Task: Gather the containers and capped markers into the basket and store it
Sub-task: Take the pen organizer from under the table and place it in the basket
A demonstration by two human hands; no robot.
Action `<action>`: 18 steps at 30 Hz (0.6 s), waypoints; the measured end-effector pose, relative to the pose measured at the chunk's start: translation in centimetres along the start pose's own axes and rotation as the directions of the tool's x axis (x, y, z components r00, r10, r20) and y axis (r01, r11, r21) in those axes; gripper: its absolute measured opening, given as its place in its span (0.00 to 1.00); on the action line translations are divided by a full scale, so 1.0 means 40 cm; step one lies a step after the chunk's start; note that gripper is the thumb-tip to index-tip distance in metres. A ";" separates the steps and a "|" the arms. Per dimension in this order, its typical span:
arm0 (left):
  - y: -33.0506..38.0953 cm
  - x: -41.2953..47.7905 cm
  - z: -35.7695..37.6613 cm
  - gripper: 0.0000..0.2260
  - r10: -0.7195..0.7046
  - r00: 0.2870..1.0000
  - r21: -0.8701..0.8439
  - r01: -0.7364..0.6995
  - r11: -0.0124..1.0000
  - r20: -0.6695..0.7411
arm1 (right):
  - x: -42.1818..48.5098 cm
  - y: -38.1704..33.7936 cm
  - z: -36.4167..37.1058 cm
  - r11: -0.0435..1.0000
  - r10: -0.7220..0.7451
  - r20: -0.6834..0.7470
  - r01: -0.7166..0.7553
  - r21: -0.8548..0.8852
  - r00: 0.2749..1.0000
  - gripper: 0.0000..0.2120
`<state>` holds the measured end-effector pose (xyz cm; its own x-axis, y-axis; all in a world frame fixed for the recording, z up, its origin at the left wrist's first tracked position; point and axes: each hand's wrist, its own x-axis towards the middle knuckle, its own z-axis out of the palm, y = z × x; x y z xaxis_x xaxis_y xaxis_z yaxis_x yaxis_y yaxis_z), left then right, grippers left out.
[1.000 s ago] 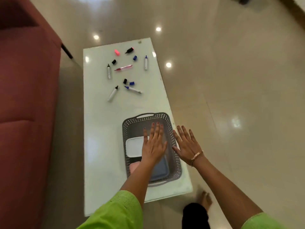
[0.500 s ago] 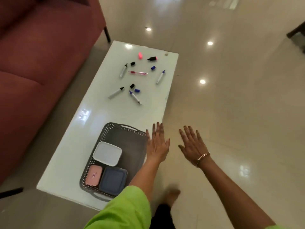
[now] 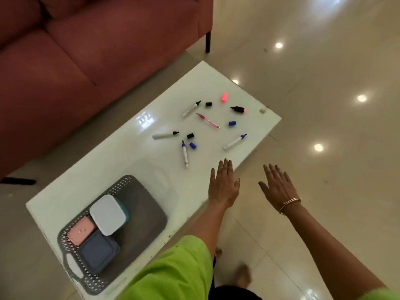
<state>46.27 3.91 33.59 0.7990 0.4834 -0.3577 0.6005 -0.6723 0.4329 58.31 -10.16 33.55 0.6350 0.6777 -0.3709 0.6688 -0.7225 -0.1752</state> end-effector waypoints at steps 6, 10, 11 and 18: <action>0.083 0.166 0.103 0.24 -0.164 0.986 -0.043 0.163 0.986 -0.017 | 0.224 0.161 0.001 0.989 -0.147 0.072 0.145 0.028 0.987 0.27; 0.149 0.232 0.216 0.14 -0.481 0.875 -0.484 0.443 0.755 0.050 | 0.327 0.259 0.045 0.954 -0.115 0.149 0.067 0.294 0.982 0.20; 0.173 0.250 0.256 0.12 -0.573 0.811 -0.638 0.503 0.584 0.115 | 0.352 0.290 0.054 0.922 -0.037 0.171 -0.032 0.385 0.985 0.17; 0.283 0.417 0.553 0.09 -0.705 0.537 -0.877 0.388 -0.281 0.464 | 0.519 0.498 0.257 0.552 0.242 0.339 -0.416 0.723 0.909 0.13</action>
<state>65.71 -8.03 14.24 -0.0084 0.4733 -0.8809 0.1688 0.8689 0.4653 80.85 -11.90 12.97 0.6080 0.3950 -0.6886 -0.1745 -0.7797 -0.6013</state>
